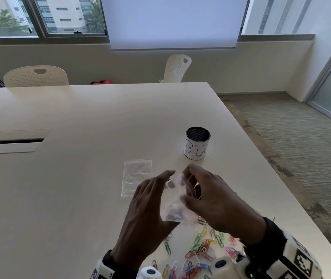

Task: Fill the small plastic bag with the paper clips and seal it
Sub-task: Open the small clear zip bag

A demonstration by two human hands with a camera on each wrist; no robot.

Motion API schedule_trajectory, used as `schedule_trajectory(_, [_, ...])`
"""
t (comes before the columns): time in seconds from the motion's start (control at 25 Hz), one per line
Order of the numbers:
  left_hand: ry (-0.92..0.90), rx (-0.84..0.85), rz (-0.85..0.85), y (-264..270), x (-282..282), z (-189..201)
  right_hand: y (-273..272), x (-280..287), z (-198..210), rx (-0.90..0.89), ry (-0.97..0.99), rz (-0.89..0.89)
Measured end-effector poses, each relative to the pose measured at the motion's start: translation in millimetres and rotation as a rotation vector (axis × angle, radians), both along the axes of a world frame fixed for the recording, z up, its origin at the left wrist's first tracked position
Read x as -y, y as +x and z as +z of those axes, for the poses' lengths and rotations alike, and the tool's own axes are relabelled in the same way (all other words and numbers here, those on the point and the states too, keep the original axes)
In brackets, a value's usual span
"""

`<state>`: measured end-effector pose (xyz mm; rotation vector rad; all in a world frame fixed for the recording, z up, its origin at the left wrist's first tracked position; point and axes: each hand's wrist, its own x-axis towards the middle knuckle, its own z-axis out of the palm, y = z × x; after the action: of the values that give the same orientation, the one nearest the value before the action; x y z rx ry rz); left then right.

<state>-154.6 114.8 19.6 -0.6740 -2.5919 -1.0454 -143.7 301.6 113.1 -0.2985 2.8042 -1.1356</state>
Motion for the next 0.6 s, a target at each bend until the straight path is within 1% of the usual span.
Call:
schedule_trajectory(0.08, [0.038, 0.029, -0.017, 2, -4, -3, 1, 3, -1, 0.022, -0.063, 0.002])
schedule_trajectory(0.12, [0.049, 0.025, -0.002, 3, -5, -5, 2, 3, -1, -0.045, -0.056, -0.016])
schedule_trajectory(0.2, [0.038, 0.008, 0.045, 1, -5, -7, 7, 3, 5, -0.242, 0.011, -0.042])
schedule_trajectory(0.24, [0.031, 0.002, 0.064, 0, -4, -7, 10, 2, 10, -0.276, 0.017, -0.025])
schedule_trajectory(0.32, [0.029, -0.01, 0.081, -2, -2, -7, 14, 5, 16, -0.22, 0.026, 0.051])
schedule_trajectory(0.44, [0.004, -0.028, 0.078, -4, -4, -4, 15, 7, 12, -0.158, 0.182, 0.173])
schedule_trajectory(0.6, [0.021, -0.035, 0.075, -2, -5, -2, 14, 6, 13, -0.093, 0.216, 0.241])
